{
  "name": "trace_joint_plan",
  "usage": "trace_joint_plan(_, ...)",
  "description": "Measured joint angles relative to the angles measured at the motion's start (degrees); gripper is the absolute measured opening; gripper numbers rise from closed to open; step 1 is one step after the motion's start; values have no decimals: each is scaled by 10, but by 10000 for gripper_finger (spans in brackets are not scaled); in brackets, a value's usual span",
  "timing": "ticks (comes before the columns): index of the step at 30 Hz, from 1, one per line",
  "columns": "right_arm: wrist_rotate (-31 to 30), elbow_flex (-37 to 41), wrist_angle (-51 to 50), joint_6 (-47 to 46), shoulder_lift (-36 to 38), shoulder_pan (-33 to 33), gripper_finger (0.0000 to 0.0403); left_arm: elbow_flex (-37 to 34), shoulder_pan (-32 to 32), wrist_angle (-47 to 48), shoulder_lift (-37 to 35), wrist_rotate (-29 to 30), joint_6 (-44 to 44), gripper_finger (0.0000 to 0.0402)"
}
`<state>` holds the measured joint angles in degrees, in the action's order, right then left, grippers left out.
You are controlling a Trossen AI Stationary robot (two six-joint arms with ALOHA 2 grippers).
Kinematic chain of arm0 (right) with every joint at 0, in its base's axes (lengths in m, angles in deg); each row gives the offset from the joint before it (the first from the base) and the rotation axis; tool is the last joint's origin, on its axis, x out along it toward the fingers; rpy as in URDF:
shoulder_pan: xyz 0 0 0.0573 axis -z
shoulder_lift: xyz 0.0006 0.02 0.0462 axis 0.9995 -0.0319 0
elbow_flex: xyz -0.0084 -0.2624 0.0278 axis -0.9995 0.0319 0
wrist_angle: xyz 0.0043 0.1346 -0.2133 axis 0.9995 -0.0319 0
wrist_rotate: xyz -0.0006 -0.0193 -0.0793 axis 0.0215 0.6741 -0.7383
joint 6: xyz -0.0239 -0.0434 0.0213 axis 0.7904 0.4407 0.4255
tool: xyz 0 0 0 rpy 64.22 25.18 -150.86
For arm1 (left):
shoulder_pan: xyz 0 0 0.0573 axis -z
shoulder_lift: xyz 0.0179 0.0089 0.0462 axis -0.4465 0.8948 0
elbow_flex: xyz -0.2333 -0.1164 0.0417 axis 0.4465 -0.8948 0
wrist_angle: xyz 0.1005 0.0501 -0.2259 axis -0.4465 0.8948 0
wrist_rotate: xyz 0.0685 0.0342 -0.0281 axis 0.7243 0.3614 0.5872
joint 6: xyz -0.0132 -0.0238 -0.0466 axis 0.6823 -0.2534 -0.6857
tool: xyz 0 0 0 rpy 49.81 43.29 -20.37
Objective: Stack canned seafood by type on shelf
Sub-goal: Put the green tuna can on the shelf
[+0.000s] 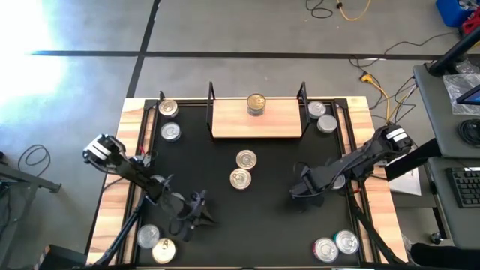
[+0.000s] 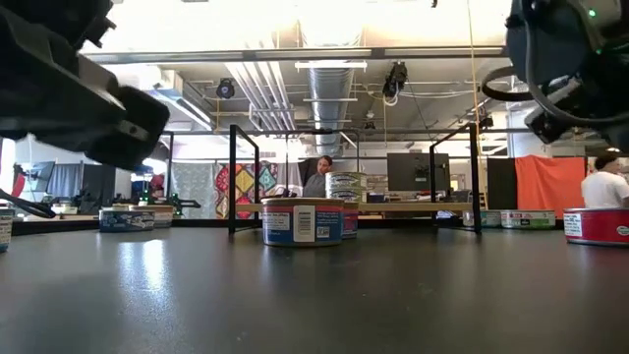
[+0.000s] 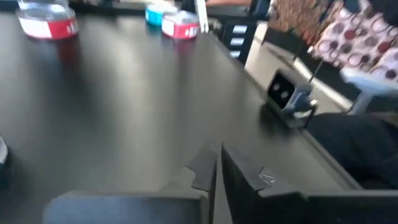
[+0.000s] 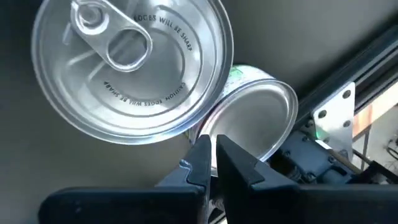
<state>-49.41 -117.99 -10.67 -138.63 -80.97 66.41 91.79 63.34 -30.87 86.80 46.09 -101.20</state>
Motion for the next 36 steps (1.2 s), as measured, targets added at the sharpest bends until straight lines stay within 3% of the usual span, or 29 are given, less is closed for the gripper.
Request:
trace_joint_plan(8, 3, 58, -1, -26, -2, 0, 18, 59, -16, 123, 0, 12, -18, 103)
trace_joint_plan(12, 18, 62, 51, -35, -2, -7, 17, 82, -21, 171, -1, 16, -17, 157)
trace_joint_plan(16, 11, 17, 116, -11, 0, -17, 17, 97, -26, 197, -1, 22, -17, 204)
trace_joint_plan(20, -58, -61, 161, 27, -1, -43, 17, 107, -31, 197, -1, 22, -9, 237)
trace_joint_plan(27, -162, -125, 158, 66, 0, -98, 18, 134, -31, 193, 21, 66, 11, 260)
trace_joint_plan(36, -171, 8, 156, -66, -2, -110, 18, 217, -32, 152, 159, 124, -13, 261)
